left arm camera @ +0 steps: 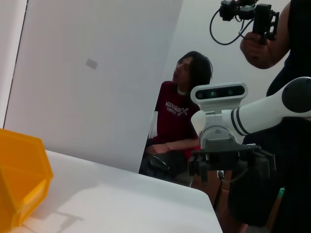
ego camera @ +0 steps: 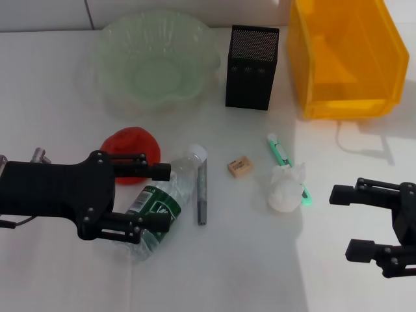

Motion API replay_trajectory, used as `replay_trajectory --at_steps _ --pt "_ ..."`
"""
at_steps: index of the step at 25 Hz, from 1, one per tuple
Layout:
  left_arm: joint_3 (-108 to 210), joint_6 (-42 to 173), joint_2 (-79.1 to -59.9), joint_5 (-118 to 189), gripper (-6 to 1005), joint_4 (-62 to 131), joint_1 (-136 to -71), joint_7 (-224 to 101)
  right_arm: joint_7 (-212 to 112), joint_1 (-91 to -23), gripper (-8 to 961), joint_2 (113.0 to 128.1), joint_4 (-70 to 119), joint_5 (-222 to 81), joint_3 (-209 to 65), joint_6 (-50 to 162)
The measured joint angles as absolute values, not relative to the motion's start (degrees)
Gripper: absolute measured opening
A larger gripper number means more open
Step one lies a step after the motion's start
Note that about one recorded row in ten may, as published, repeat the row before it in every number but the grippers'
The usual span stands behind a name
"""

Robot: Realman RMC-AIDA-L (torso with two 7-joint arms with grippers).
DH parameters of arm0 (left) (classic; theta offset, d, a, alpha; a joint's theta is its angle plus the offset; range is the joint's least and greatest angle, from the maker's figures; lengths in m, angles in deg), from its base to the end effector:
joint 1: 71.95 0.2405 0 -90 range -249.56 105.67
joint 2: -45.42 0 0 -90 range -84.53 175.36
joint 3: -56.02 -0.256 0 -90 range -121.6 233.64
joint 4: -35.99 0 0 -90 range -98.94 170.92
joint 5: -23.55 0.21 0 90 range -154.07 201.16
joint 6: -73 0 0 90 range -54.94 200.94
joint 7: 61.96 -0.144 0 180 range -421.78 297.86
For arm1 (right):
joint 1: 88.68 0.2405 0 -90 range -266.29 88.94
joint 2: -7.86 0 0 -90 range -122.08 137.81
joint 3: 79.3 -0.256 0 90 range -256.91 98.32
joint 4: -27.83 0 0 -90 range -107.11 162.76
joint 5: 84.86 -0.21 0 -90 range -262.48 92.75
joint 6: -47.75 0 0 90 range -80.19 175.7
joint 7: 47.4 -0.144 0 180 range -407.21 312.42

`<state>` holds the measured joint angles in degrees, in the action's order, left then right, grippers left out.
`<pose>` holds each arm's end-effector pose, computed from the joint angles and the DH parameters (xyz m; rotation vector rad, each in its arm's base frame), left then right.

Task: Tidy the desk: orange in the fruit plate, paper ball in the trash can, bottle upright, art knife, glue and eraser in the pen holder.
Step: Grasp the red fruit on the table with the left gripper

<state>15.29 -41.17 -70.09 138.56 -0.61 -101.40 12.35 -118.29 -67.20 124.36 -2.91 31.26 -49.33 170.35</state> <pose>-0.2474 0.2773 0.0247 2.8897 0.3742 0.8965 0.2774 0.2223 0.0315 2.7702 -0.5664 -1.2386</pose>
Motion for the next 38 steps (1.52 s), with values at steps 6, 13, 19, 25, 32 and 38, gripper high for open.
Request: replay_trajectory --at_steps 6,13,19,25,32,38 --pt "15.8 -41.2 -70.58 138.5 795 -1.1 -101.2 12.4 -118.0 -66.4 811 125.29 -2.8 30.8 -50.0 169.8" --pt "17.6 -40.7 -70.69 138.3 800 -1.2 -100.7 12.5 -117.8 -64.5 810 127.20 -2.9 30.9 -48.4 165.9" --pt "18.0 -39.4 -70.69 138.7 797 -2.7 -100.9 14.6 -117.3 -63.9 810 127.22 -2.3 30.8 -47.9 164.9" --pt "17.8 -24.9 -71.22 139.6 795 -7.7 -102.1 19.8 -117.1 -64.7 810 127.13 -1.4 30.7 -48.2 164.5" --pt "17.2 -11.6 -72.01 139.8 755 -7.2 -101.6 17.9 -117.1 -66.6 810 127.08 -0.4 30.8 -48.3 163.8" --pt "14.1 -6.8 -72.71 141.6 721 -6.9 -99.9 15.9 -117.1 -67.3 809 127.03 0.7 30.7 -48.5 163.0"
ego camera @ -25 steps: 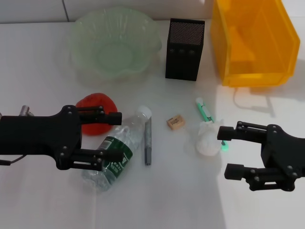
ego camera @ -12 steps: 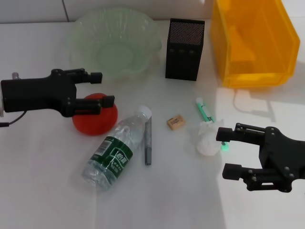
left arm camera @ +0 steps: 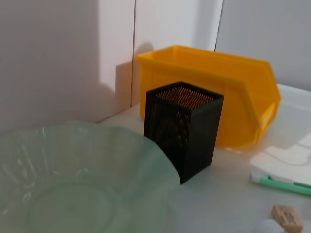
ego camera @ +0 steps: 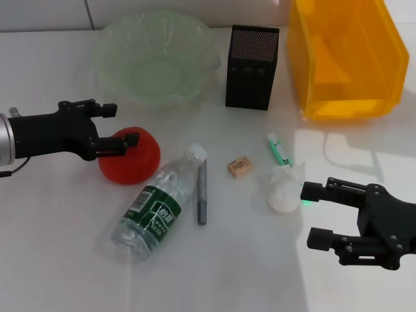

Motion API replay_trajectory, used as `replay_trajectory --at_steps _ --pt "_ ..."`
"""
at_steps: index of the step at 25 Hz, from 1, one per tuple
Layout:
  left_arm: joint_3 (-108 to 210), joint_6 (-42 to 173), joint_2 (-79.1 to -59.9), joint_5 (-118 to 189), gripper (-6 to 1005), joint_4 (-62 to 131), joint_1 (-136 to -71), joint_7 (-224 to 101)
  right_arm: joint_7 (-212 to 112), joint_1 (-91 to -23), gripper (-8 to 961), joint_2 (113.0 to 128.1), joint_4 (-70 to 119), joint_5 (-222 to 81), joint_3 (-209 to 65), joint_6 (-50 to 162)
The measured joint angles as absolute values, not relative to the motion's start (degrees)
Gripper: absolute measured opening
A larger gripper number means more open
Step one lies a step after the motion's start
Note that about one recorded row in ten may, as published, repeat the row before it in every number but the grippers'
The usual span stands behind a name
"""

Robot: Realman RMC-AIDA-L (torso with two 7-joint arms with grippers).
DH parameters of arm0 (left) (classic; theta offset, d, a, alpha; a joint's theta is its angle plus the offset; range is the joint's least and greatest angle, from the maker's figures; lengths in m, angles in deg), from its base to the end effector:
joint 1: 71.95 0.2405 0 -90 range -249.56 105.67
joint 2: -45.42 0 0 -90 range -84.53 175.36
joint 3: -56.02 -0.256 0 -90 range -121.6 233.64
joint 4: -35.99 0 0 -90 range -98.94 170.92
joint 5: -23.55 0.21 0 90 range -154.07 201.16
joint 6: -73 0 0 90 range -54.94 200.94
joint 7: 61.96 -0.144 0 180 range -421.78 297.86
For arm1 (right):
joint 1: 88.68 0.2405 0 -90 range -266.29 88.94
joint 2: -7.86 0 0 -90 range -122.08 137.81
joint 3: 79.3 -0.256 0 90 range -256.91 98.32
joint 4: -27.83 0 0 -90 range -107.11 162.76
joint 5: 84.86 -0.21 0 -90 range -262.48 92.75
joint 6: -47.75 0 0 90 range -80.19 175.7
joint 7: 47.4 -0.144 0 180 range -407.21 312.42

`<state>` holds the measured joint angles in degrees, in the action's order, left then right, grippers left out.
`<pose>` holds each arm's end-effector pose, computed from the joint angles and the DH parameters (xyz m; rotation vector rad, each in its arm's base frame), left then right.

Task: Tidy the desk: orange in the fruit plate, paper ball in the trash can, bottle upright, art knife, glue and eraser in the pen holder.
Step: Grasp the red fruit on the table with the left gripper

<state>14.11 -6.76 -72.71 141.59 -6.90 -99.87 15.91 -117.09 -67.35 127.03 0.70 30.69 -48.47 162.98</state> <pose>-0.2906 0.3437 0.0166 -2.6224 -0.5521 -0.4139 0.2762 0.2260 -0.0005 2.7858 -0.6884 -1.2683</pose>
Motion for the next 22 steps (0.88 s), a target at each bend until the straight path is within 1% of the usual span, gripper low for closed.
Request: replay_trajectory --at_steps 8,17,22 --pt "9.6 -0.1 -73.09 143.4 676 -4.8 -99.7 15.9 -117.1 -66.7 809 127.06 1.2 30.9 -48.0 162.2" --pt "8.3 -0.1 -73.17 142.9 625 -5.0 -99.7 15.9 -117.2 -66.4 809 127.13 2.0 30.8 -47.9 161.9" --pt "8.4 -1.1 -73.16 142.5 484 -5.5 -99.6 15.7 -117.2 -66.4 808 127.13 2.4 30.8 -47.9 161.7"
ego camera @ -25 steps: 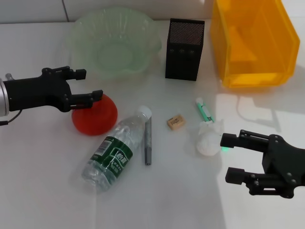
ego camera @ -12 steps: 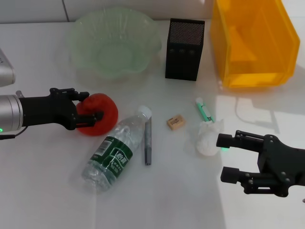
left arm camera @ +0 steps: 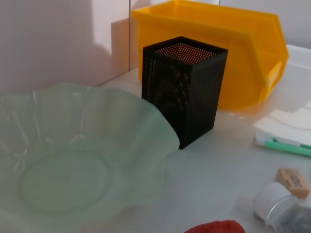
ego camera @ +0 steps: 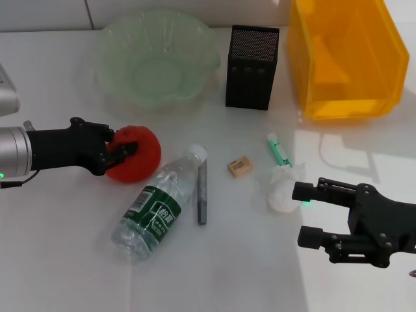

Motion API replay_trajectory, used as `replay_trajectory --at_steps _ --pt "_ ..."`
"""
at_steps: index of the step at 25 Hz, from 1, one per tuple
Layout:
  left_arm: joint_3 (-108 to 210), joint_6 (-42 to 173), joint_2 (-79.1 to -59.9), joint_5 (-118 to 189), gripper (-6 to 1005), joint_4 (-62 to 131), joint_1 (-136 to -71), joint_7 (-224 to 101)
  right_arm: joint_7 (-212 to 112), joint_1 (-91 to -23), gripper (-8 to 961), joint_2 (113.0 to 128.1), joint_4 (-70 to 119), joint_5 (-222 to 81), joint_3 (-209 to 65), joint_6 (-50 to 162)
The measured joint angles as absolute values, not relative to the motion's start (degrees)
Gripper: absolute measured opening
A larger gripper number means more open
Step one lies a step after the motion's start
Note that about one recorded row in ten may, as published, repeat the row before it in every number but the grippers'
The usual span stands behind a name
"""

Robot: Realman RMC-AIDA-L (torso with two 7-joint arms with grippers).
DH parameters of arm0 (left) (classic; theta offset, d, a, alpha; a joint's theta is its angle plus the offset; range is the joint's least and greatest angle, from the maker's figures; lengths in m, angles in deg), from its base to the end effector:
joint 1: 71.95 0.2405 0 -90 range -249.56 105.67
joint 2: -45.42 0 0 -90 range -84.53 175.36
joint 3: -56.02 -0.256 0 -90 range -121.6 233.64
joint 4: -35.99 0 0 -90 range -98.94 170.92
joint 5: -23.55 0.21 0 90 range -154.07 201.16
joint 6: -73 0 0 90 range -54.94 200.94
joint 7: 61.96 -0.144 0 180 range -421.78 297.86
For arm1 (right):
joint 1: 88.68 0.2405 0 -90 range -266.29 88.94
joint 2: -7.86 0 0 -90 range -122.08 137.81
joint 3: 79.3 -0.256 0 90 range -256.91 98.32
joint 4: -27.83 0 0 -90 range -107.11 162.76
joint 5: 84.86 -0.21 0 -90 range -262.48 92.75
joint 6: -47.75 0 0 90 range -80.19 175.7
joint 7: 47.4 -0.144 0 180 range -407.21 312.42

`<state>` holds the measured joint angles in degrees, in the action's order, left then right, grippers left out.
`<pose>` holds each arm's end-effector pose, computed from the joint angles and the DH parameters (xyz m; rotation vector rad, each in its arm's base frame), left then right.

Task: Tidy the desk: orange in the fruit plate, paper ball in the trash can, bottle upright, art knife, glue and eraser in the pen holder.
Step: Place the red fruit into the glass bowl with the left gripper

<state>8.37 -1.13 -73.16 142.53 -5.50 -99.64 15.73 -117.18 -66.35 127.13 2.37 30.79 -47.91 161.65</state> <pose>-0.2963 0.3436 -0.0032 -2.6505 -0.5445 -0.2912 0.2730 0.2294 -0.0073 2.7699 -0.7046 -1.2597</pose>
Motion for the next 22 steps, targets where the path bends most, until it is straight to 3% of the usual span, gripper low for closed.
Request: replay_trajectory --at_steps 8,13,19,22 --pt "10.1 -6.1 -72.82 129.8 223 -7.9 -98.9 15.3 -117.2 -66.4 808 127.13 2.4 30.7 -47.9 161.6" --pt "12.2 -2.8 -72.90 120.3 178 -7.0 -100.9 15.2 -117.2 -66.6 808 127.19 3.2 30.7 -48.3 161.6" --pt "12.0 10.5 -73.29 117.1 118 -0.8 -107.7 18.2 -116.1 -65.4 807 127.21 6.3 30.6 -48.4 160.9" --pt "11.9 14.3 -73.28 117.0 199 2.1 -110.0 18.0 -114.6 -64.9 807 127.22 8.0 30.6 -48.4 160.7"
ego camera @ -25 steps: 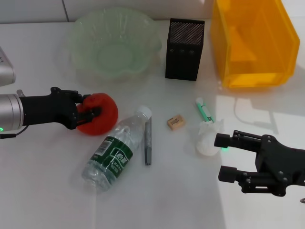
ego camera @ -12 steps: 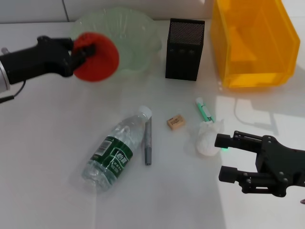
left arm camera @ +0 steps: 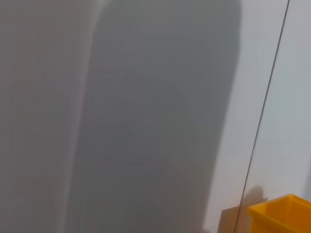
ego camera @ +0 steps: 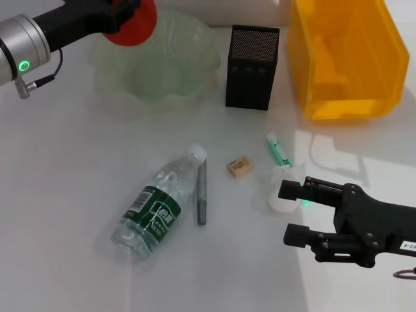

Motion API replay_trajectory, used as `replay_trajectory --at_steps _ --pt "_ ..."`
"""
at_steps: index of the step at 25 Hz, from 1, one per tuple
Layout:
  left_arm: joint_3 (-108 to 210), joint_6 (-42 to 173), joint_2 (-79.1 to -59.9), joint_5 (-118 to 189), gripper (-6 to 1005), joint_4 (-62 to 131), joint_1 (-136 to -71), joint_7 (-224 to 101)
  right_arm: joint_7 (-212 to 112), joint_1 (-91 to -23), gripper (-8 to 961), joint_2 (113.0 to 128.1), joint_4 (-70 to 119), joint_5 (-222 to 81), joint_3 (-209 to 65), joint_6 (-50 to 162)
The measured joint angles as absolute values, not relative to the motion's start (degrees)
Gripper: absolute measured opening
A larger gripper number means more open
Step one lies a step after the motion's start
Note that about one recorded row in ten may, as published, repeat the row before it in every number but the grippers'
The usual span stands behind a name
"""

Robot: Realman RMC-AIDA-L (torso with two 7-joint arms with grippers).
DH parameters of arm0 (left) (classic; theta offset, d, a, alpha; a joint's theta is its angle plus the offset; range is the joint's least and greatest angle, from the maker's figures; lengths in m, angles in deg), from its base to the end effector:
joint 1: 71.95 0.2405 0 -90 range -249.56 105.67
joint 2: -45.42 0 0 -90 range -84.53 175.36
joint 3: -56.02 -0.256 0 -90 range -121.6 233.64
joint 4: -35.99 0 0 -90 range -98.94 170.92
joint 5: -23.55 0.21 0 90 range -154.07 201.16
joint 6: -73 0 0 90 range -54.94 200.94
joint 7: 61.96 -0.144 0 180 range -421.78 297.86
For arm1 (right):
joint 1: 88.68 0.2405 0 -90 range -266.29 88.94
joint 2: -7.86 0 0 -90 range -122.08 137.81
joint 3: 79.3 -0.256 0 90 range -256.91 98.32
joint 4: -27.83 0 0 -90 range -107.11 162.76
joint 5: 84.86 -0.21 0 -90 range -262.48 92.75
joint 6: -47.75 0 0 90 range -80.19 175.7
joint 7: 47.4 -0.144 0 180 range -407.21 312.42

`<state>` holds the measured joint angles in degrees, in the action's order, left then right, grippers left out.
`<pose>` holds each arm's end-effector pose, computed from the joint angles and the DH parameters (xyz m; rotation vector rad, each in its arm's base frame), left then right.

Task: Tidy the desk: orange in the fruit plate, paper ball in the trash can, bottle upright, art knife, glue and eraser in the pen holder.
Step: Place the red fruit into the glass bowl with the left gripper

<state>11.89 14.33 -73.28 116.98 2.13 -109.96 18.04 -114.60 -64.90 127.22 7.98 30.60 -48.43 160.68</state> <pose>-0.2326 0.4285 0.0231 -2.2074 -0.6914 -0.7726 0.2658 0.2287 -0.0200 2.7189 -0.7103 -1.3252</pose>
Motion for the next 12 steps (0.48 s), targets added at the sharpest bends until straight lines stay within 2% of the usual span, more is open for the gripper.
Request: replay_trajectory --at_steps 7,12 --pt "11.8 14.2 -73.49 115.5 391 2.6 -110.0 16.1 -114.0 -64.4 807 127.27 9.4 30.6 -48.4 159.4" --pt "12.3 6.1 -72.92 114.8 547 2.3 -108.1 16.1 -114.0 -64.1 807 127.28 9.3 30.6 -48.7 159.3"
